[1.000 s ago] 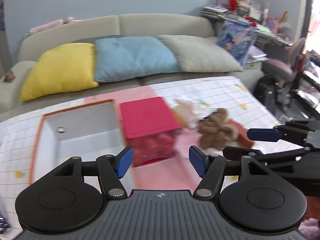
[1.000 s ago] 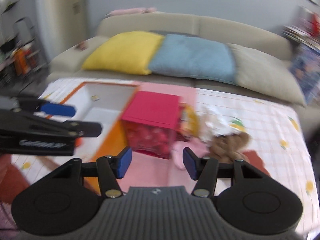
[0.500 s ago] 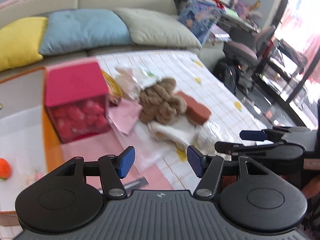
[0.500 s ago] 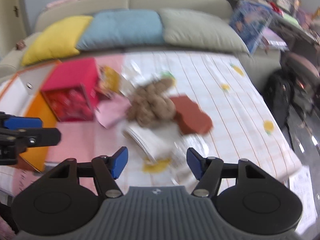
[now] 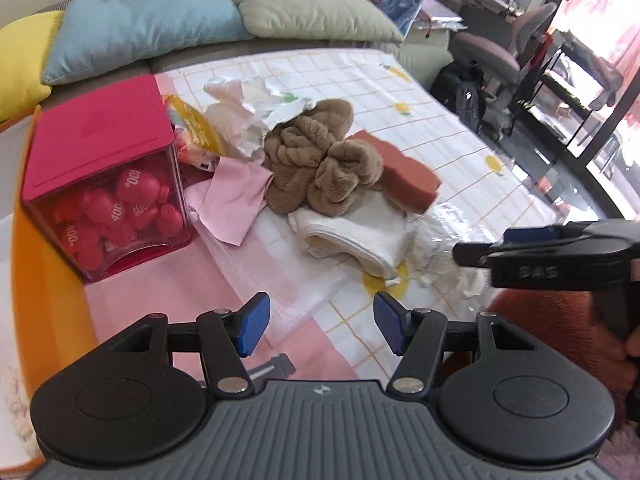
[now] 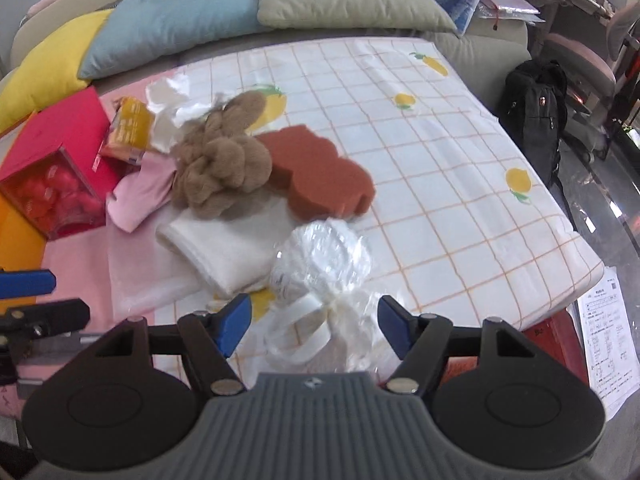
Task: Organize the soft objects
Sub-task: 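Move both tools back over the remaining soft items on the table, then grasp the pink cloth with the left tool and lift it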
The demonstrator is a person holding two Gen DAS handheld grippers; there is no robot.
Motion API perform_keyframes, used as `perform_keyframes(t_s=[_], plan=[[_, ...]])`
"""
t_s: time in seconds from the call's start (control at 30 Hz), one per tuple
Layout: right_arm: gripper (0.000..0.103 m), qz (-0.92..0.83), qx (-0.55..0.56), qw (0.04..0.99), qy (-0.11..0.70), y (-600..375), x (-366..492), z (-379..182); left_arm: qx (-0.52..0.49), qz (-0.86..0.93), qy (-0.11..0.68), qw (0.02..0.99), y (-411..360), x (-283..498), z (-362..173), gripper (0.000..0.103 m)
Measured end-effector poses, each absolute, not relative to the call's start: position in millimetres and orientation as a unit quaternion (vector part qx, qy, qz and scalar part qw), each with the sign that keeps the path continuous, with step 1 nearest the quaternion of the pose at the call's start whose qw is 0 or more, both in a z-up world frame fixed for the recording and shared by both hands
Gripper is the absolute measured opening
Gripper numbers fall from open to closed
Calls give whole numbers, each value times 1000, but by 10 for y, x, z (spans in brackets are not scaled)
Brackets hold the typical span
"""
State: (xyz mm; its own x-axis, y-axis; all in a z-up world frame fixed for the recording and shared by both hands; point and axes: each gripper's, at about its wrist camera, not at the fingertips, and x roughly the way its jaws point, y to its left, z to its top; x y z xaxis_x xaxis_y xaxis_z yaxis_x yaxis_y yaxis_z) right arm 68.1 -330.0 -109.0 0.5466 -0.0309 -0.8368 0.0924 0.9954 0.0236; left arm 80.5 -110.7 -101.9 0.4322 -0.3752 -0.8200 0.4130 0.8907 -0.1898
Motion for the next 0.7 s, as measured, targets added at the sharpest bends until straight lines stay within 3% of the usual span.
perform_keyframes(t_s=[0.37,0.4,0.47,0.7], plan=[[69,32,15,888,458,-3004,979,-1117,37,-182,475,860,-1069,1224,-1266,69],[69,33,12,889,456,-2986,1005,-1119,51,-185,468,863,-1097,1253,-1265,66],[68,41,10,890,455,-2960,1054,-1130,83,-191,456,865,-1161,1320,-1277,50],[68,50,13,886,462,-2929,1143,-1169,197,-211,414,863,-1438,1502,-1413,47]])
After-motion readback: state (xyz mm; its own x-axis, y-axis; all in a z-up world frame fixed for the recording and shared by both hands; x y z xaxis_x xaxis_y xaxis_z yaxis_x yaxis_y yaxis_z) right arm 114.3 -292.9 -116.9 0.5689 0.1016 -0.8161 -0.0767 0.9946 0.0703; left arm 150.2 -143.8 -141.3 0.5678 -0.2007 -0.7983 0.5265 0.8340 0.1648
